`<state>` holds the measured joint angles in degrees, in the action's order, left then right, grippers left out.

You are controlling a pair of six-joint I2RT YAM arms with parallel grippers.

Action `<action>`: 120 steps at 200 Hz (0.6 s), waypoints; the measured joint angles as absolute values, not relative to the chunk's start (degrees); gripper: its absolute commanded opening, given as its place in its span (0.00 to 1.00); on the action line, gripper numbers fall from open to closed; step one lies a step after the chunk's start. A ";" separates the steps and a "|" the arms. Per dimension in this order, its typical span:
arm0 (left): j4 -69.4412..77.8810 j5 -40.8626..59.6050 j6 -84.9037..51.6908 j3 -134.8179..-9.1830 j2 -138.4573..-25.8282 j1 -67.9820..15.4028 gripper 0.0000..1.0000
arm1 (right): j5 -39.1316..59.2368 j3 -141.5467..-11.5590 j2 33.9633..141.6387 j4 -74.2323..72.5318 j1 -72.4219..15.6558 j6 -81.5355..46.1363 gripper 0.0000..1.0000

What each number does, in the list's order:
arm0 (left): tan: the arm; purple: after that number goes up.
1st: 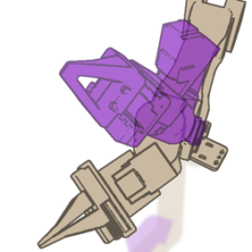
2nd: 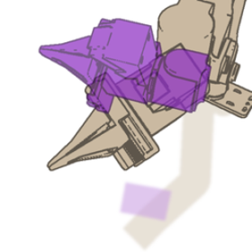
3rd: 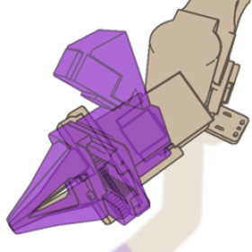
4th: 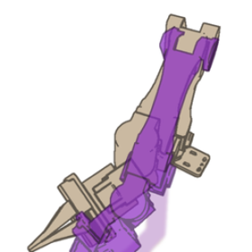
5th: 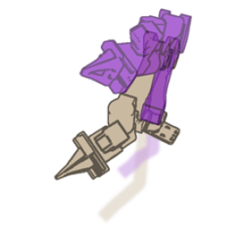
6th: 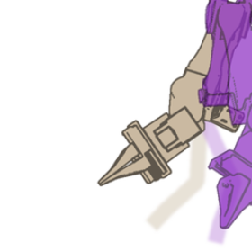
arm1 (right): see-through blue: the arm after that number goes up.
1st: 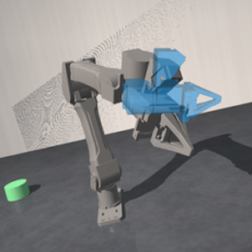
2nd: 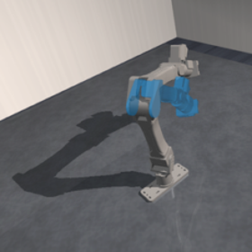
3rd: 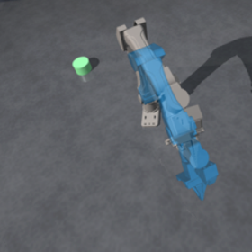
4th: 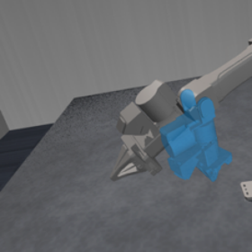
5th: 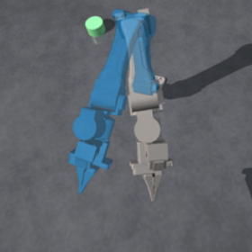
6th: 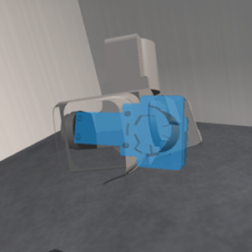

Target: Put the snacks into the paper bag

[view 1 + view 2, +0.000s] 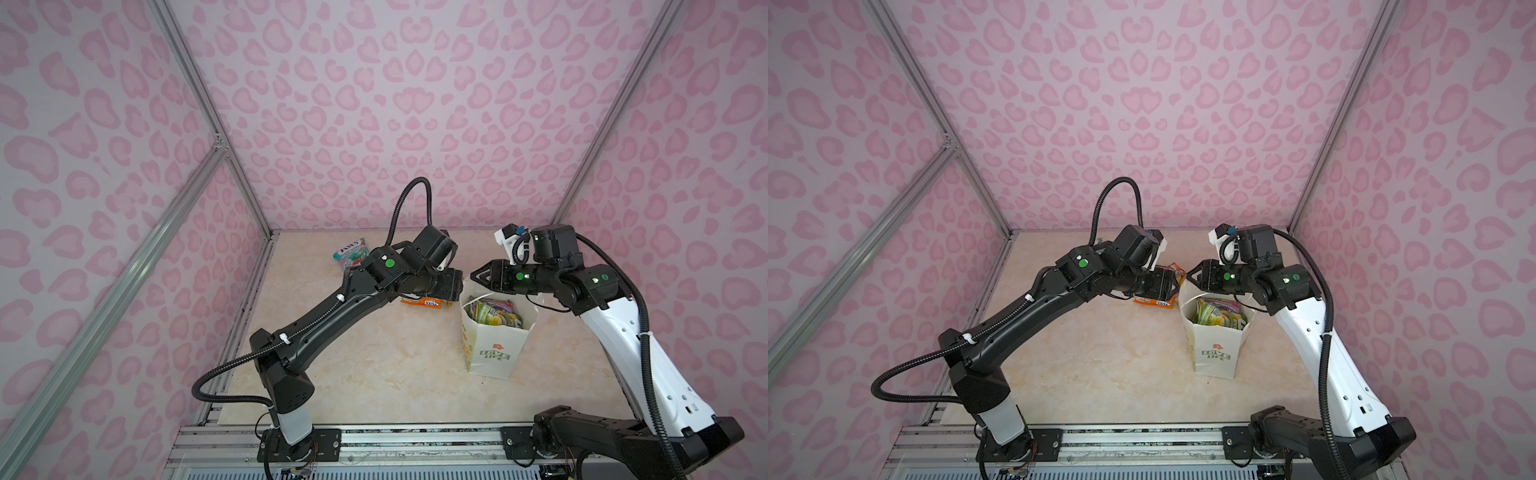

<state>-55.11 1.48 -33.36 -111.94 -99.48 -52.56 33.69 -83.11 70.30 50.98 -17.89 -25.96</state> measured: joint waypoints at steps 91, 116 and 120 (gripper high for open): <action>-50.59 1.74 -33.36 -99.07 -85.34 -45.28 0.78 | 28.16 -85.60 64.10 53.39 -21.26 -29.82 0.67; -49.93 2.15 -33.39 -96.38 -83.53 -44.05 0.78 | 21.28 -89.17 62.87 55.88 -22.15 -29.89 0.73; -49.67 2.20 -33.39 -95.96 -83.29 -43.94 0.78 | 19.84 -89.32 62.83 56.29 -22.15 -30.06 0.75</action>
